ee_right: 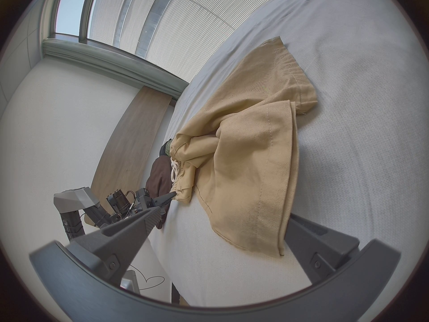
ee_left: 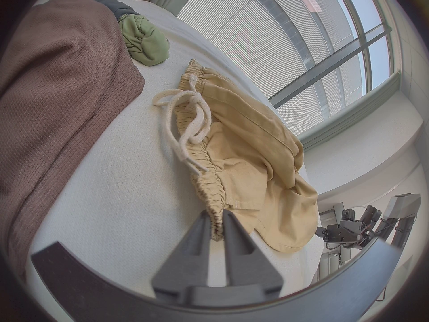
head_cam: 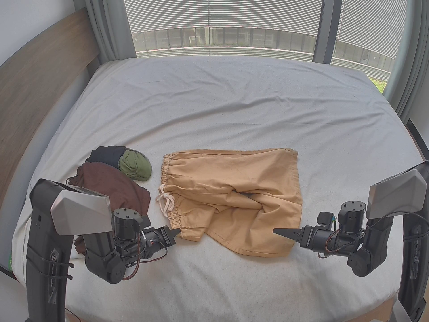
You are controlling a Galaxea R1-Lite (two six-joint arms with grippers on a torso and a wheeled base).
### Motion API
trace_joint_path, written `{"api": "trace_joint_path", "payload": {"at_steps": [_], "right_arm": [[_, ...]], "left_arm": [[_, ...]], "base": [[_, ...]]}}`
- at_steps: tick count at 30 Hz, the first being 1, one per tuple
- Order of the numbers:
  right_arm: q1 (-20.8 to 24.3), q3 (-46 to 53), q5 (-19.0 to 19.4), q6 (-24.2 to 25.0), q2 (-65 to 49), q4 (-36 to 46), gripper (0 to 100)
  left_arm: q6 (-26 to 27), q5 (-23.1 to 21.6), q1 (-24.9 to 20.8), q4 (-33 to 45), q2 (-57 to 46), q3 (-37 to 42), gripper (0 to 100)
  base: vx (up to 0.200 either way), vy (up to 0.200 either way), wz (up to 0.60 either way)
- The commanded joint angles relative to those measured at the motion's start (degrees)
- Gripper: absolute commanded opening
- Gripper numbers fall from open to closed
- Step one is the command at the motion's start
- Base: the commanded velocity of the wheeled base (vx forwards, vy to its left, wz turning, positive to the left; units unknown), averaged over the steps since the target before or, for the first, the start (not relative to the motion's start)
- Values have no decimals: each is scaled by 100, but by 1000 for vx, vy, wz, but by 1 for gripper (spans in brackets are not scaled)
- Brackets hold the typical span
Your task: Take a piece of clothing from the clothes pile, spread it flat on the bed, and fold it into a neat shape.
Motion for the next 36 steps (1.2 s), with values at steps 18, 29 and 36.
{"api": "trace_joint_path", "payload": {"at_steps": [18,29,36], "right_arm": [[27,176,-4,-1067,686,-3,100],[54,88,-13,-1181,792,-12,100],[36,-18,-31,-1181,845,-12,100]], "left_arm": [[-3,1,-1,-277,116,10,0],[-3,1,-1,-285,133,10,0],[-3,1,-1,-364,151,19,0]], "base": [[0,0,0],[0,0,0],[0,0,0]]}}
